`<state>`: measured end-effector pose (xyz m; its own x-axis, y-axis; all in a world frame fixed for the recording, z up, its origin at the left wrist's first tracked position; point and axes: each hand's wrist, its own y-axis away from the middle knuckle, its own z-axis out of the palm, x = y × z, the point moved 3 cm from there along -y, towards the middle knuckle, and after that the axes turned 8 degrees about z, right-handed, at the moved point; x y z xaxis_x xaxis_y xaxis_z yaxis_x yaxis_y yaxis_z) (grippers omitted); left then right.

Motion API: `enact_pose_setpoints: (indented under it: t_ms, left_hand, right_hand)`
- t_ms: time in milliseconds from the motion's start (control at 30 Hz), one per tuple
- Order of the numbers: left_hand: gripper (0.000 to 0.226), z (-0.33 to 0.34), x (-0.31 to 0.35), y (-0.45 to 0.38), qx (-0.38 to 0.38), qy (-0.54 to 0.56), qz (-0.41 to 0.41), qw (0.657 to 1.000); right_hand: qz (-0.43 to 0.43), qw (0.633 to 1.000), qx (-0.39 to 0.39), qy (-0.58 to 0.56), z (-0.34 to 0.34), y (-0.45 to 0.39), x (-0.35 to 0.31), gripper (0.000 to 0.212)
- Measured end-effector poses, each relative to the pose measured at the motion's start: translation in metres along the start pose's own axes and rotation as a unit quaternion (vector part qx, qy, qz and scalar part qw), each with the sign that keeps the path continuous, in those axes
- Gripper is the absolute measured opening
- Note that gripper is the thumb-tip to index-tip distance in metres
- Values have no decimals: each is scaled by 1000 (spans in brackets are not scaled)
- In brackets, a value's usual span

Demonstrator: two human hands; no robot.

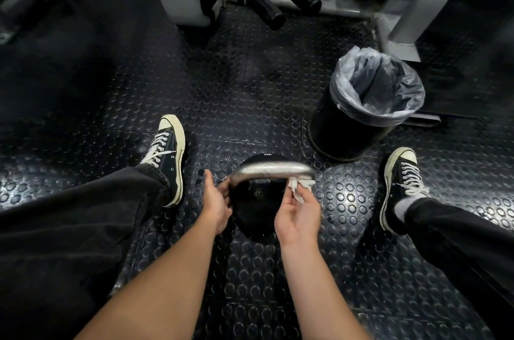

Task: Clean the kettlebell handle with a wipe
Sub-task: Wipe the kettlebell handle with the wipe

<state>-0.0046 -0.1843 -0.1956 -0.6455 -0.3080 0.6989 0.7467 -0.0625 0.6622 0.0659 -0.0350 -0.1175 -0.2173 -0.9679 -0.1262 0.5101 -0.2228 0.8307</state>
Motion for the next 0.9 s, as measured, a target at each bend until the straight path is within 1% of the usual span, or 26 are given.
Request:
enact_pose_setpoints:
  t_ms: [100,167,300,367,433,533,567,667,733,800,900]
  left_hand:
    - [90,-1,-1,-2,-4,3,-2,1000]
    - [90,0,-1,-2,-7,5,-6,1000]
    - [88,2,1,-1,-11,4,-3,1000]
    - [84,2,1,0,-13,6,-3,1000]
    - [84,2,0,0,-15,6,-2,1000]
    - [86,0,-1,-1,-15,5,-4,1000]
    - [86,0,-1,-1,-12,3,-4,1000]
    - [87,1,-2,-2,-9,-3,-3,1000]
    - [87,0,-2,-3,-10,-5,-2,1000]
    - [88,-1,-3,-3,-8,-4,-4,1000]
    - [90,-1,-1,-2,-9,-3,-6,1000]
  right_hand:
    - [-14,1000,8,3,6,-5,-1,15]
    - [-18,999,23,-19,11,-12,-2,15]
    - [-5,999,36,-31,5,-9,-1,31]
    - [-4,999,29,-32,-3,-5,0,33]
    - [-12,999,31,-28,-5,-3,-1,30]
    - [-20,998,50,-13,9,-6,0,13]
    - [-20,998,51,-17,15,-7,-1,12]
    - [-17,998,47,-31,22,-4,-2,13]
    - [-18,999,37,-24,14,-1,0,14]
    - [-19,999,43,-18,7,1,2,14]
    - [-19,998,54,-24,15,0,0,12]
